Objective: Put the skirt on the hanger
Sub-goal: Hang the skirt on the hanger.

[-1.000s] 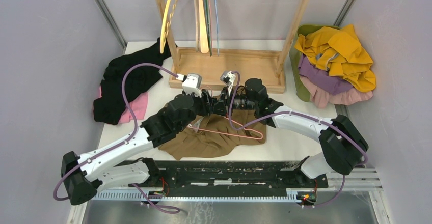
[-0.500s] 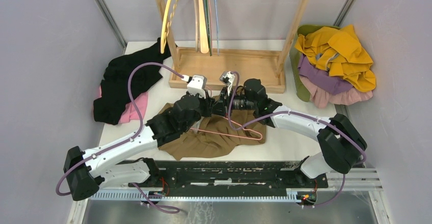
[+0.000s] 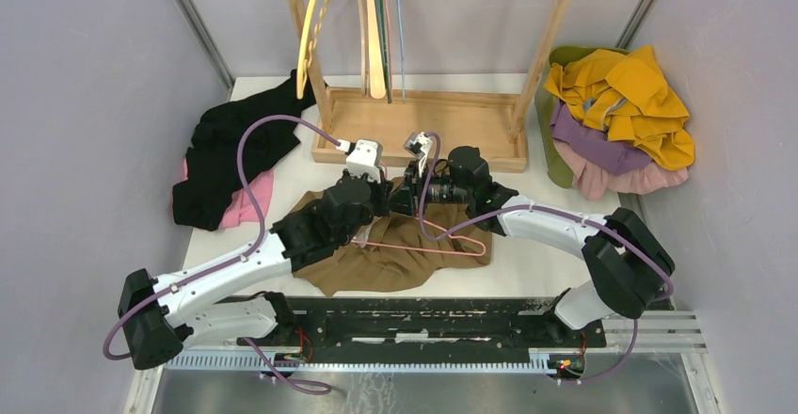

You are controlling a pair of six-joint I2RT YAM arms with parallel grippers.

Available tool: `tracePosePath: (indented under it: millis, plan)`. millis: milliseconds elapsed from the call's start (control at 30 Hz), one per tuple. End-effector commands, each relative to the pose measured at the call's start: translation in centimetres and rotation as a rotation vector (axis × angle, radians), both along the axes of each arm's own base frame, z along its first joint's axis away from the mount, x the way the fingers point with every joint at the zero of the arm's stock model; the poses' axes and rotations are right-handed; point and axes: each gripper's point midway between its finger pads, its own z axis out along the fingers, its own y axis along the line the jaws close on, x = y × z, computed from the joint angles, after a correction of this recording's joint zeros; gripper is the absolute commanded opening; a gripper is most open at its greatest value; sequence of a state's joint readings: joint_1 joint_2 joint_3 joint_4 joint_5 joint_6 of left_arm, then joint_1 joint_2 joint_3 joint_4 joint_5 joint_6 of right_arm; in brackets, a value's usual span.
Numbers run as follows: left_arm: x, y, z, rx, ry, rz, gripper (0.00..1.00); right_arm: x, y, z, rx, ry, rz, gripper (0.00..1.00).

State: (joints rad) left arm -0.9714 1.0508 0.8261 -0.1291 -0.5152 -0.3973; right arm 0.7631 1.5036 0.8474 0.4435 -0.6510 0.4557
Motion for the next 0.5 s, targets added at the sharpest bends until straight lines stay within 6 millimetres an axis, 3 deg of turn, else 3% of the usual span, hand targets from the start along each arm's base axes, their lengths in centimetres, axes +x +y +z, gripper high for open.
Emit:
tracePosePath:
  millis: [0,267,467]
  plan:
    - [0.9,1.2,3.1,0.03,-0.085,0.051,0.03,-0.2,1.1,3.9,0.099,-0.077,0.04,0.21]
    - [1.0,1.9,2.7,0.091,-0.083,0.062,0.03,0.1,0.0,4.0,0.057,-0.062,-0.017,0.4]
    - [1.2,2.7,1.9,0.132,-0.085,0.091,0.03,1.7,-3.6,3.7,-0.069,-0.061,-0.189,0.49]
